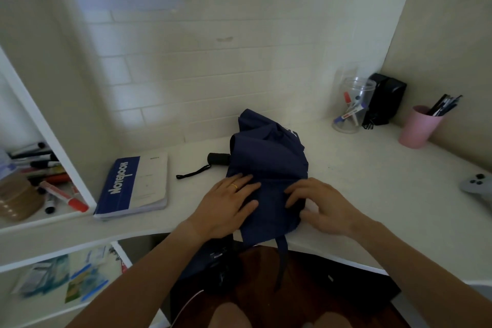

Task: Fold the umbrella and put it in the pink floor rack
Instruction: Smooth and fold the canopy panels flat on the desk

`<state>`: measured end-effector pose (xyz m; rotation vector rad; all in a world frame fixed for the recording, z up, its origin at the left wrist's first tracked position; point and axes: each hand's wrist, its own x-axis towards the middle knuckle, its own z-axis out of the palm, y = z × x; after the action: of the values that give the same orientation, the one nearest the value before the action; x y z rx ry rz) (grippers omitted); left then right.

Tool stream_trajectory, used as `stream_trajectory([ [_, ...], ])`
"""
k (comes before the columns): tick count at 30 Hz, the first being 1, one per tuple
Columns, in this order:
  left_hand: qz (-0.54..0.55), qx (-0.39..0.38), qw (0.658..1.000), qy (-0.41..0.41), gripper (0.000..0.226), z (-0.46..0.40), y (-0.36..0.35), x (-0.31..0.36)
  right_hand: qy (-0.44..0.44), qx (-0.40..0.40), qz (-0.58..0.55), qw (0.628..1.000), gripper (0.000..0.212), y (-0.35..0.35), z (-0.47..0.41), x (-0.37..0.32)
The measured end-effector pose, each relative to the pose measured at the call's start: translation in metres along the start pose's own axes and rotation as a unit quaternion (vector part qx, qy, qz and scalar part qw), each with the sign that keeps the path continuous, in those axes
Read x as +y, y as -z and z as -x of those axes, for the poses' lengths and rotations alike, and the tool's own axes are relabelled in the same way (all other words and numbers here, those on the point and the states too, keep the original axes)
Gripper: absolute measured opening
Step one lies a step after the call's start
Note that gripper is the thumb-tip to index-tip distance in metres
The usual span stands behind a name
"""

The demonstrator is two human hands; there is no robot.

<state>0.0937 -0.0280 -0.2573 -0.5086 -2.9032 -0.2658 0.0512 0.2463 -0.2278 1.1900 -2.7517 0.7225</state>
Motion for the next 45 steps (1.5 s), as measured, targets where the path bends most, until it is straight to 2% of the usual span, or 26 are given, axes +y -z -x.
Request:
stream_trajectory([
  [4,-0.049,-0.053,0.997,0.029,0.066,-0.013,-0.005,0.001,0.003,0.007,0.072,0.997,0.031,-0.006,-0.033,0.009],
  [7,-0.06,-0.059,0.996,0.036,0.076,-0.016,-0.012,-0.001,0.003,-0.025,0.121,0.992,0.042,-0.013,-0.04,0.019],
  [9,-0.069,-0.015,0.997,-0.009,0.071,-0.013,-0.013,-0.001,0.01,-0.037,0.152,0.988,0.052,-0.017,-0.038,0.023],
  [11,-0.047,0.021,0.995,-0.09,0.058,-0.009,-0.013,0.001,0.02,-0.035,0.154,0.987,0.058,-0.021,-0.032,0.023],
  [13,-0.018,-0.011,0.991,-0.131,0.056,-0.003,-0.014,0.003,0.022,-0.045,0.122,0.991,0.06,-0.024,-0.023,0.023],
  [15,-0.011,-0.061,0.991,-0.122,0.058,0.003,-0.018,0.0,0.023,-0.097,0.119,0.988,0.063,-0.025,-0.012,0.029],
  [18,-0.01,-0.078,0.991,-0.109,0.059,0.008,-0.023,-0.006,0.006,-0.178,0.144,0.973,0.066,-0.023,-0.001,0.039],
  [20,-0.017,-0.072,0.991,-0.111,0.059,0.007,-0.022,-0.008,-0.009,-0.178,0.127,0.976,0.07,-0.017,-0.002,0.036],
  [24,-0.022,-0.063,0.991,-0.113,0.061,0.009,-0.017,-0.009,0.01,-0.111,0.109,0.988,0.068,-0.019,-0.007,0.021],
  [27,-0.001,-0.076,0.992,-0.102,0.063,0.015,-0.011,-0.014,0.012,-0.16,0.17,0.972,0.064,-0.025,0.002,0.025],
  [31,-0.012,-0.081,0.993,-0.079,0.077,0.028,-0.006,-0.028,-0.005,-0.183,0.159,0.97,0.069,-0.018,0.004,0.028],
  [33,0.01,-0.081,0.995,-0.061,0.075,0.036,-0.006,-0.03,-0.015,-0.152,0.1,0.983,0.065,-0.015,0.004,0.024],
  [34,0.044,-0.066,0.996,-0.049,0.071,0.039,-0.005,-0.029,-0.027,-0.107,0.056,0.992,0.059,-0.014,0.004,0.021],
  [35,0.086,-0.038,0.995,-0.033,0.067,0.041,-0.004,-0.026,-0.03,-0.035,0.028,0.999,0.05,-0.014,0.004,0.018],
  [37,0.144,0.033,0.989,0.014,0.06,0.044,-0.004,-0.018,-0.01,0.125,0.045,0.991,0.034,-0.013,0.001,0.007],
  [39,0.137,0.116,0.982,0.062,0.058,0.043,-0.006,-0.007,-0.002,0.218,0.054,0.974,0.041,-0.014,-0.003,-0.003],
  [42,0.151,0.236,0.956,0.092,0.058,0.038,-0.005,0.006,0.013,0.218,0.075,0.973,0.078,-0.011,-0.009,-0.013],
  [43,0.156,0.259,0.95,0.079,0.061,0.036,-0.003,0.008,0.016,0.206,0.081,0.975,0.083,-0.009,-0.01,-0.014],
  [45,0.149,0.267,0.952,0.031,0.06,0.034,0.001,0.011,0.013,0.193,0.072,0.979,0.077,-0.005,-0.01,-0.013],
])
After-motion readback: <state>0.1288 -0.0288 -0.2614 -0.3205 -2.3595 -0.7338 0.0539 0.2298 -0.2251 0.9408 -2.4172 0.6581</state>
